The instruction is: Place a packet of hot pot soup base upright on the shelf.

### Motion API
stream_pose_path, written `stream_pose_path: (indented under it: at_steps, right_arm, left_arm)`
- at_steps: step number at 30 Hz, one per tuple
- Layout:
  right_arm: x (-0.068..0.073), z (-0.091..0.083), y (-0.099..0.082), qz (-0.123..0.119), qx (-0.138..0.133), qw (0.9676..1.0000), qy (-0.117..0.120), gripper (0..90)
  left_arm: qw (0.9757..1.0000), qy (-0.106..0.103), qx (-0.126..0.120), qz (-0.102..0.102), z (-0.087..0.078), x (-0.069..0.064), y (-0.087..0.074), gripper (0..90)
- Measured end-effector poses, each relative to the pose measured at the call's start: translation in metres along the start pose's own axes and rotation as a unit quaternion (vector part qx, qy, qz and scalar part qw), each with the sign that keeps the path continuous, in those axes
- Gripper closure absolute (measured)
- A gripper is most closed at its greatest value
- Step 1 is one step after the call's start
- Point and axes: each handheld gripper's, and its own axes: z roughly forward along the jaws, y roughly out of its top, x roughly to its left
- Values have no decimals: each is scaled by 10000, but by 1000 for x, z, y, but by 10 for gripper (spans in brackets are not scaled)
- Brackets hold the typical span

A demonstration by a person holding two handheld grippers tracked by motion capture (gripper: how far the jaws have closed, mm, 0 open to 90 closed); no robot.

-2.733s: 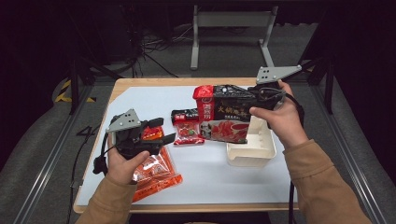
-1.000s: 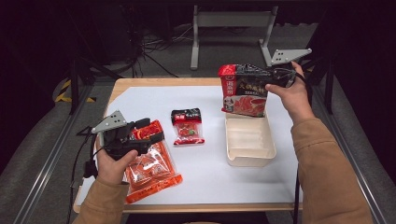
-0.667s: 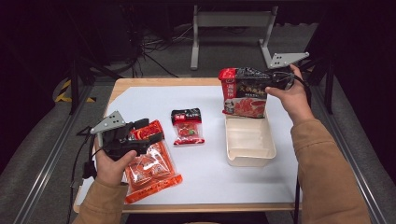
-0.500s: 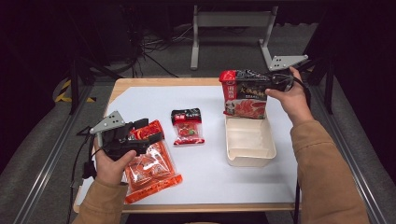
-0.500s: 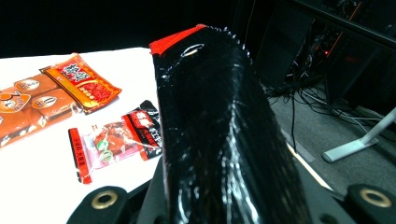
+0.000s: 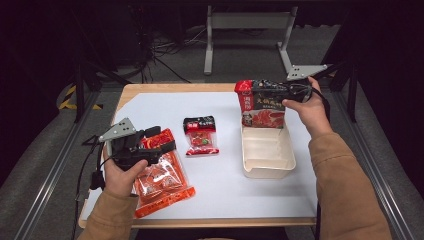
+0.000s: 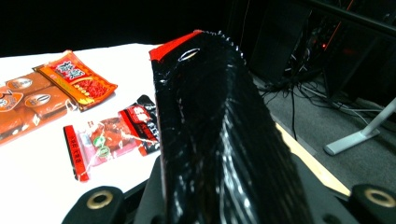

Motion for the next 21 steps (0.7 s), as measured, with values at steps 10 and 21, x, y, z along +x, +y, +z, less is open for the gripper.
stream_pose_path:
  at_steps: [10,21]
  right_arm:
    - [1,7,-14,122,284,9995,-77,747]
    - [-3,-2,-38,603,447,9966,-352,754]
  left_arm:
    - [10000,-3,-7,-26,-1,1,0,256]
    - [10000,8,23,-59,2,1,0,252]
